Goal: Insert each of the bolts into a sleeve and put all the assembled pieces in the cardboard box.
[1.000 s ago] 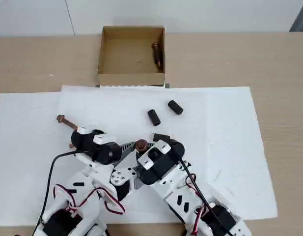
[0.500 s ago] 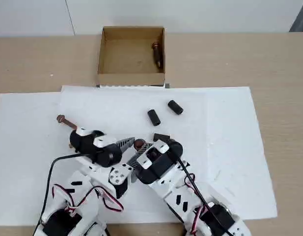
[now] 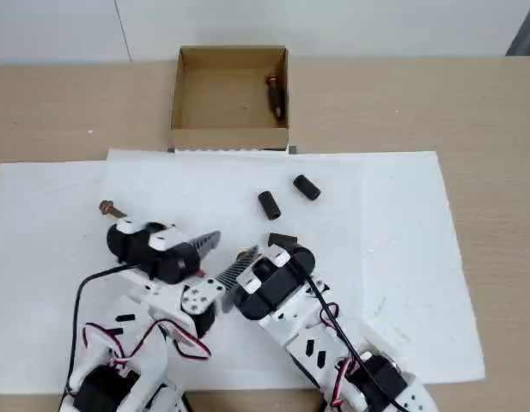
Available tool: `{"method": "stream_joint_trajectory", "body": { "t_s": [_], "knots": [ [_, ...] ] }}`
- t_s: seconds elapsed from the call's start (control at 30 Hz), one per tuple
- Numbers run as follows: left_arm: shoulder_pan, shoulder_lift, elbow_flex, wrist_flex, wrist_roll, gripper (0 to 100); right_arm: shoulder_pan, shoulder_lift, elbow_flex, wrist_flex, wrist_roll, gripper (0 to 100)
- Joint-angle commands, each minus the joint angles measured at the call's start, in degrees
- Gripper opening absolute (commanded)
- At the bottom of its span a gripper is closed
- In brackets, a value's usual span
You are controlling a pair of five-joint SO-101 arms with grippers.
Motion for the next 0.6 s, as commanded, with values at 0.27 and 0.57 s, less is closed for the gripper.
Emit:
{"method": "stream_joint_trajectory", "body": {
  "t_s": [0.27,0.57],
  "knots": [
    [-14.6,-0.5,-1.3,-1.8,-7.5,1,9.7,-0.7,-4.0,-1.5,-1.5,0.2],
    [-22.9,-0.5,8.3,-1.8,-7.6,0,15.6,0.3,-9.7,0.8,-9.2,0.2]
  ]
}}
